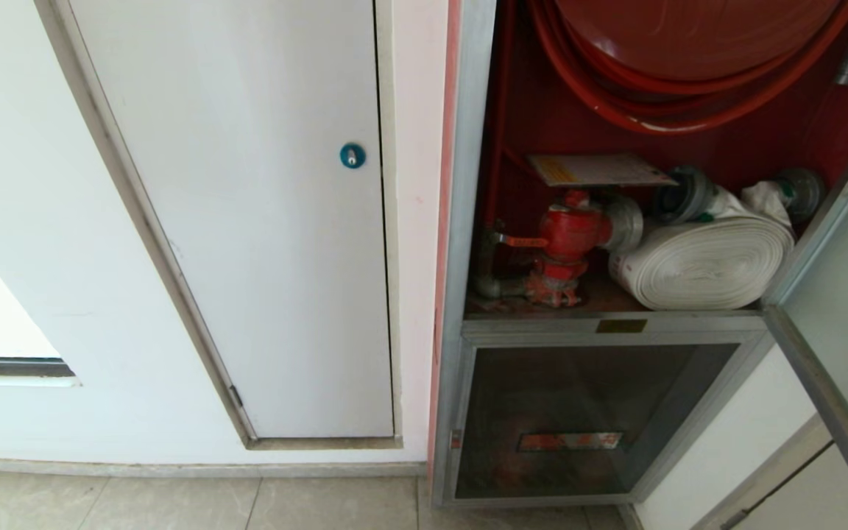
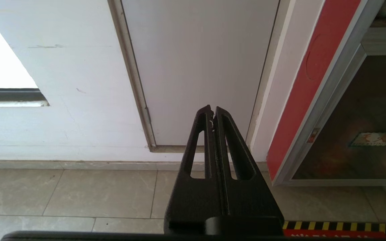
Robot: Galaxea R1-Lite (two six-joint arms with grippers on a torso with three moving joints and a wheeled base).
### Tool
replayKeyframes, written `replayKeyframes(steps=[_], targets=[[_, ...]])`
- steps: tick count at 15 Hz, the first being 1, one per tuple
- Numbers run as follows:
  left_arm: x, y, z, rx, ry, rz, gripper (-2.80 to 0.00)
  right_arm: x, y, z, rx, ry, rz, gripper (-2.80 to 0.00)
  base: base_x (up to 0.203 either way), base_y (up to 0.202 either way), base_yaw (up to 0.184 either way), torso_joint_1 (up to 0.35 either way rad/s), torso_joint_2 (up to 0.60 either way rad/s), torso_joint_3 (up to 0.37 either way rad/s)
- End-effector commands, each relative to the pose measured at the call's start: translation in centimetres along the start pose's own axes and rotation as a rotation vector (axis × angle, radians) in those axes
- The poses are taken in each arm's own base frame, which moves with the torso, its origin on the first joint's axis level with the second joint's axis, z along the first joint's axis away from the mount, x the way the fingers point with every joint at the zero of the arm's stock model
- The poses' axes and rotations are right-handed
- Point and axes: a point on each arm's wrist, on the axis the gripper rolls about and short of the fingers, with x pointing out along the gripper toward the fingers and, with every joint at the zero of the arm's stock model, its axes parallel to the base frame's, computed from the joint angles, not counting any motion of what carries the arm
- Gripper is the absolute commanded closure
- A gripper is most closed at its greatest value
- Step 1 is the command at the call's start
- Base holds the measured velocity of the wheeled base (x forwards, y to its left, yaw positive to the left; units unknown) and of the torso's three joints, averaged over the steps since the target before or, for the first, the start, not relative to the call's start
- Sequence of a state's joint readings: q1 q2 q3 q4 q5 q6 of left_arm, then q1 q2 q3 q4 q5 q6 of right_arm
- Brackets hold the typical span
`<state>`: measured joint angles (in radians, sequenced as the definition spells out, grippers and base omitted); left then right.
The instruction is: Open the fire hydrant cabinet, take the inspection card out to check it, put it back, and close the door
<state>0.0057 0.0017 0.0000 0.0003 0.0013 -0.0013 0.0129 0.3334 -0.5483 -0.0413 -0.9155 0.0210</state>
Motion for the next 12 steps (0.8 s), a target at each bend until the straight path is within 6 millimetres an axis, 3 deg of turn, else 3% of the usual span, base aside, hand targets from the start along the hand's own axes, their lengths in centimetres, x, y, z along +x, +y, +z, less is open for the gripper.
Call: replayKeyframes(steps=[1, 12], targets=[[0.0, 0.0, 0.0, 0.000, 0.001, 0.001, 0.00, -0.2, -0.2, 0.1, 0.001, -0.012, -0.024, 0.00, 0.000, 0.000, 0.000, 0.000, 0.00, 0.000], [0.0, 0.0, 0.0, 0.000, 0.001, 0.001, 0.00, -0.6, -0.2, 1.3, -0.042, -0.006, -0.119, 0.00, 0.000, 0.000, 0.000, 0.000, 0.00, 0.000]])
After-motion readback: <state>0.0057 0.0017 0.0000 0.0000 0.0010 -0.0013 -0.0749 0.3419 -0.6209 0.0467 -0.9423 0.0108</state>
